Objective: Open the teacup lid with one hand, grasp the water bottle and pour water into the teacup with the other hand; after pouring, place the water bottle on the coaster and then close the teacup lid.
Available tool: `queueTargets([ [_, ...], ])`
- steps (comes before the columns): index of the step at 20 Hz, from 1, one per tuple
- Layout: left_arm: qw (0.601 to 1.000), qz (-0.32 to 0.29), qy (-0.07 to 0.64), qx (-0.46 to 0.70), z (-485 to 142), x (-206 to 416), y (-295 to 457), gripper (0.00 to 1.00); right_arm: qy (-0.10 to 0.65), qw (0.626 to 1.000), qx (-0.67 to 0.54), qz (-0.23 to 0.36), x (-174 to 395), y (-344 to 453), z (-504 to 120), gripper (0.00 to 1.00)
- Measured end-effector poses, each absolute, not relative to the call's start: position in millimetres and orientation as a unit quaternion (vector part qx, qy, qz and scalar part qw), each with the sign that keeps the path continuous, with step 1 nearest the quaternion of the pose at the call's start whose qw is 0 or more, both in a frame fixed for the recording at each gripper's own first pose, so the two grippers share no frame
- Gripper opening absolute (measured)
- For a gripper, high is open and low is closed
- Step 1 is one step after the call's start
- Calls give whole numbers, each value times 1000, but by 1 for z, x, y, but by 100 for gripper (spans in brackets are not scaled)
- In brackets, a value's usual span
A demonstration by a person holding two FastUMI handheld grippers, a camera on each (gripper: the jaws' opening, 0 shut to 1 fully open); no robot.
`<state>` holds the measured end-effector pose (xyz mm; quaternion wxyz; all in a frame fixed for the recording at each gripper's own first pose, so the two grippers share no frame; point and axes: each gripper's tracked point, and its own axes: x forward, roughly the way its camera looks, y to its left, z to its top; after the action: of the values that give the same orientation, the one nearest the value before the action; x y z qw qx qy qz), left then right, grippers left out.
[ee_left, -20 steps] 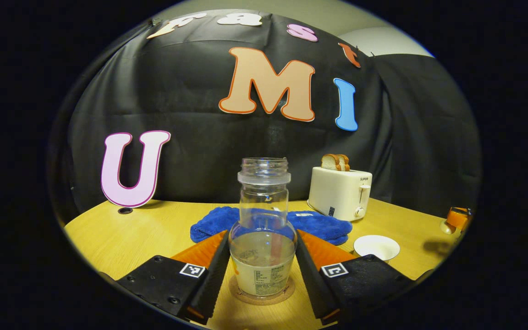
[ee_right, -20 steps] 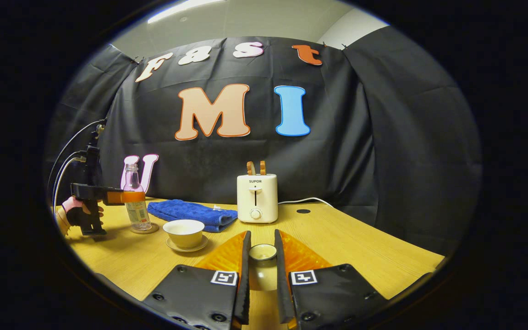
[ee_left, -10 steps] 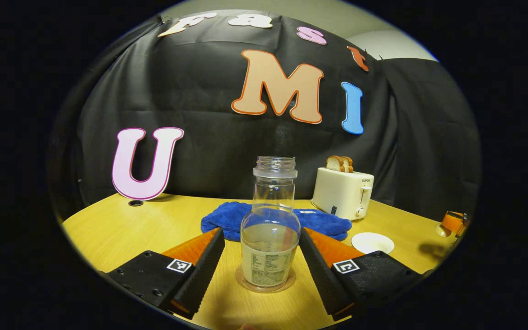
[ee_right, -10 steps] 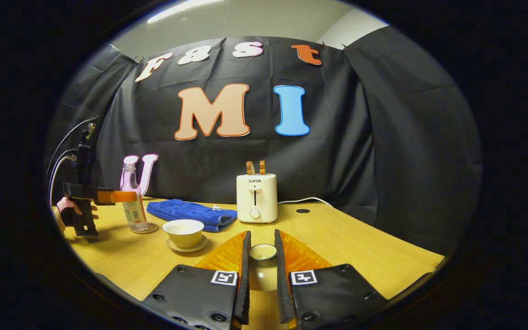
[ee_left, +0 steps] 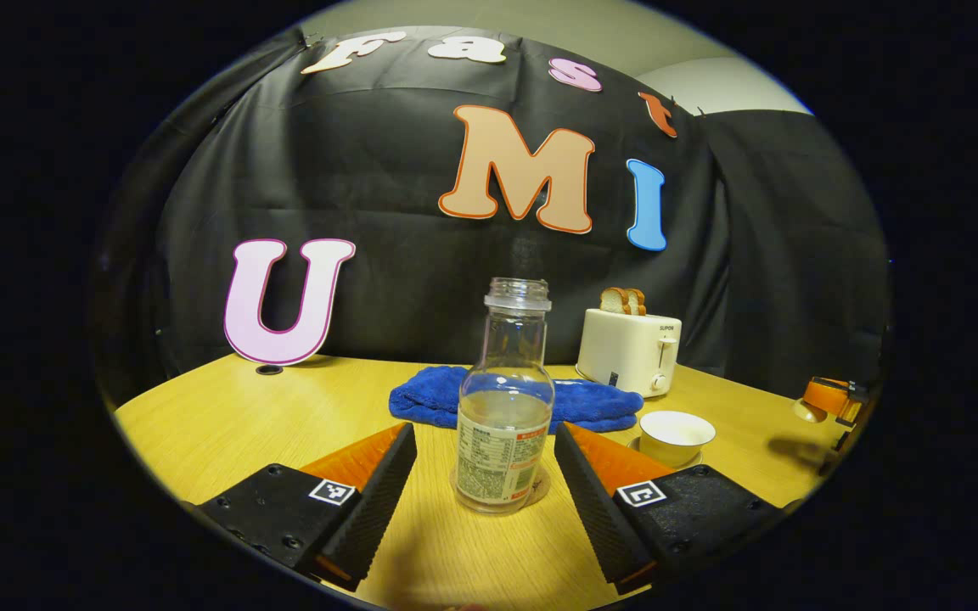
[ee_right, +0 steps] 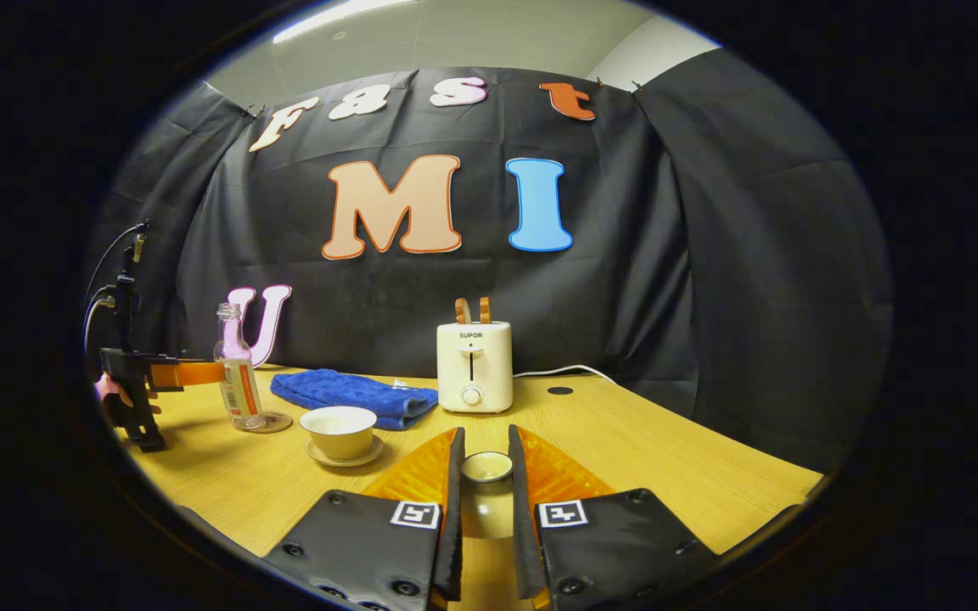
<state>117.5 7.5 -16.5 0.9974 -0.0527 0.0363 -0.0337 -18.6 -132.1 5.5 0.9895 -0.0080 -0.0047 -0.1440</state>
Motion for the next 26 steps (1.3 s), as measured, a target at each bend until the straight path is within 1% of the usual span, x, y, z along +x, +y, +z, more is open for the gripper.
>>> queueTargets([
  [3, 998, -34, 30, -44, -15, 106, 5, 95, -4, 990, -8, -139, -18, -130, 5, 28],
  [7, 999, -29, 15, -26, -6, 88, 4, 95, -3, 994, -6, -107, -10, -115, 4, 28],
  [11, 1000, -17, 3, -19, -3, 72, 8, 95, 1, 998, -4, -55, 11, -86, 1, 28],
  [15, 1000, -8, 3, -18, -7, 65, 14, 95, 3, 1000, -1, 13, 43, -44, -1, 28],
  [18, 1000, -4, -1, -18, -9, 63, 14, 95, 3, 999, 0, 46, 71, -20, -4, 28],
  [22, 1000, -4, 3, 3, -11, 64, 11, 95, 4, 998, 1, 66, 105, -1, -5, 28],
  [26, 1000, -5, 0, 1, -10, 64, 10, 95, 4, 997, 1, 73, 128, 9, -5, 28],
])
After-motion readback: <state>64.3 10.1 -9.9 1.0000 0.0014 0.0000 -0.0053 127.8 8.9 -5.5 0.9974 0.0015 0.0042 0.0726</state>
